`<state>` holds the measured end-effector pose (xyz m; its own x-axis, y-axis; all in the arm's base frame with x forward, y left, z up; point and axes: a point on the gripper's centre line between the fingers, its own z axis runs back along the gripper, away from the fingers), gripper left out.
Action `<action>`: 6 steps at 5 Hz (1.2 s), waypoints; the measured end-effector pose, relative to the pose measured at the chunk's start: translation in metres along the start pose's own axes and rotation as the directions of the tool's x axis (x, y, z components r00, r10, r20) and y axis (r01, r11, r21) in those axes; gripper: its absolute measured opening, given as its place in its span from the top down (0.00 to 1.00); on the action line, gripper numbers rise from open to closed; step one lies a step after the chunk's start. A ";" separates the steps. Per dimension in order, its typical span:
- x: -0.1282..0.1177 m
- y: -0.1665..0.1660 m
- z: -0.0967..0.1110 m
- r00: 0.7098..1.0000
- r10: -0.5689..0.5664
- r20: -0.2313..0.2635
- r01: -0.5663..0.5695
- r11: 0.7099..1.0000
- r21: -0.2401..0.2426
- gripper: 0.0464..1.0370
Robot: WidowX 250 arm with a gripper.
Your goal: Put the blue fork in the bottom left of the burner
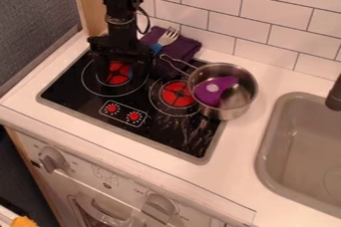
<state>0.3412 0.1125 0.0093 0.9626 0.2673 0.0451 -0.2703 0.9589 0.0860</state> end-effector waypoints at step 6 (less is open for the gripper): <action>-0.003 -0.047 0.011 0.970 -0.233 -0.067 0.232 0.972 -0.020 0.56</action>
<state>0.3507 0.0651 0.0163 0.9982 0.0422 -0.0430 -0.0389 0.9965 0.0740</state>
